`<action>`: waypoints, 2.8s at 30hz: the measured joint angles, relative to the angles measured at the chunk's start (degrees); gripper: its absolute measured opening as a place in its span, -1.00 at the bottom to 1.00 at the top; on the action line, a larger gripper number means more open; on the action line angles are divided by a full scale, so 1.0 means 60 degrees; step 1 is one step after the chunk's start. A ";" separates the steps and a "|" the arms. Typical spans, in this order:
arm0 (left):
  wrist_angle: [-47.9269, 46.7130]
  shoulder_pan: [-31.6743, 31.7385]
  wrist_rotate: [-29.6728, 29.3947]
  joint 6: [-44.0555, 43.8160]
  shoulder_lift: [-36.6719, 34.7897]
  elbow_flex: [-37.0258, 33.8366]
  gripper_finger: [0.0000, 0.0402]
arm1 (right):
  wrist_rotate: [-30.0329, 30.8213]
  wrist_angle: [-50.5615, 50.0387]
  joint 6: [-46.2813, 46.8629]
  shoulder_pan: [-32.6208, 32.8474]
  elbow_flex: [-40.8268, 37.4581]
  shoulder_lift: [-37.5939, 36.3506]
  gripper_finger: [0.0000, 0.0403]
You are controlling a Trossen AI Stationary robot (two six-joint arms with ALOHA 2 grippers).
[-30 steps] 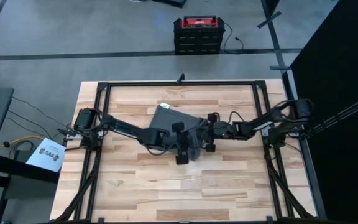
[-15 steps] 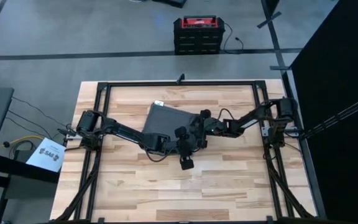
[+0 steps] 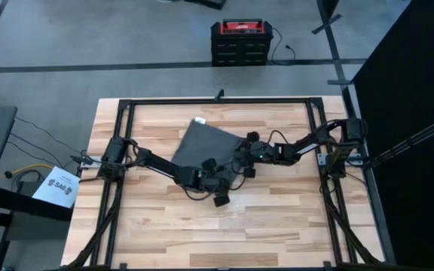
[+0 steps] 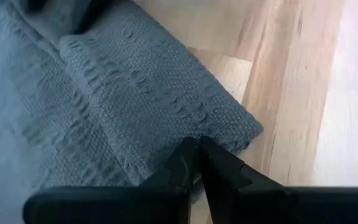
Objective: Roll towel
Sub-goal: Roll the gray towel
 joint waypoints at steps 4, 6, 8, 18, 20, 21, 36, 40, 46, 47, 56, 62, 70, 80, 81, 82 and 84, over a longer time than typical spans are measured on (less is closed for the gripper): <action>0.0462 -0.0056 -0.0015 -0.0124 0.0004 -0.0193 -0.93 | 0.0011 -0.0143 -0.0014 -0.0127 -0.0104 -0.0647 -0.30; 0.0623 -0.0082 0.0008 -0.0124 0.0016 -0.0205 -0.92 | 0.0007 -0.0185 -0.0082 -0.0223 -0.0108 -0.0949 -0.30; 0.0798 -0.0133 0.0035 -0.0127 0.0030 -0.0217 -0.92 | 0.0007 -0.0289 -0.0087 -0.0397 -0.0103 -0.1084 -0.30; 0.0767 -0.0693 0.0171 -0.0253 0.0046 -0.0212 -0.92 | 0.0007 -0.0793 -0.0144 -0.1472 -0.0108 -0.1119 -0.30; 0.0778 -0.0808 0.0175 -0.0283 0.0047 -0.0214 -0.92 | 0.0007 -0.0709 -0.0148 -0.1561 -0.0108 -0.1119 -0.30; 0.0807 -0.0854 0.0186 -0.0336 0.0047 -0.0216 -0.92 | 0.0011 -0.0664 -0.0151 -0.1568 -0.0108 -0.1120 -0.30; 0.0651 -0.1053 0.0454 0.0922 -0.0603 0.0211 -0.92 | 0.0554 -0.4555 0.0804 -0.0226 -0.0100 -0.5110 -0.30; 0.0553 -0.1127 0.0221 0.2057 -0.1573 0.0269 -0.92 | 0.0551 -0.5978 0.1744 0.0476 -0.0100 -0.5434 -0.30; 0.0731 -0.0479 -0.0731 0.3208 -0.1858 0.0269 -0.92 | 0.1313 -0.7348 0.2975 0.1570 -0.0104 -0.5457 -0.30; 0.0839 -0.0264 -0.0636 0.3312 -0.1731 0.0270 -0.93 | 0.1695 -0.7555 0.3146 0.1777 -0.0104 -0.5517 -0.30; 0.1260 0.0899 0.0497 0.3667 -0.0589 0.0272 -0.93 | 0.2772 -0.9555 0.5592 0.3285 -0.0104 -0.6456 -0.30; 0.2328 0.1111 0.0974 0.4521 -0.0055 0.0283 -0.92 | 0.2761 -0.9919 0.7693 0.3887 -0.0668 -0.6083 -0.30; 0.4028 0.1726 0.2309 0.5612 0.0243 0.0279 -0.92 | 0.2758 -0.7882 0.8915 0.4453 -0.1695 -0.5235 -0.30; 0.5129 0.2243 0.3736 0.6534 0.1552 0.0758 -0.92 | 0.2868 -0.5617 0.8871 0.4817 -0.1925 -0.3419 -0.30; 0.5119 0.2285 0.3743 0.6642 0.1654 0.0821 -0.92 | 0.2922 -0.5416 0.8797 0.4865 -0.1915 -0.3265 -0.30; 0.5189 0.2347 0.3757 0.6752 0.1755 0.0927 -0.92 | 0.2925 -0.5198 0.8701 0.4890 -0.1918 -0.3113 -0.30; 0.5261 0.2513 0.3763 0.6918 0.1920 0.1018 -0.92 | 0.2998 -0.4840 0.8485 0.4942 -0.1922 -0.2890 -0.30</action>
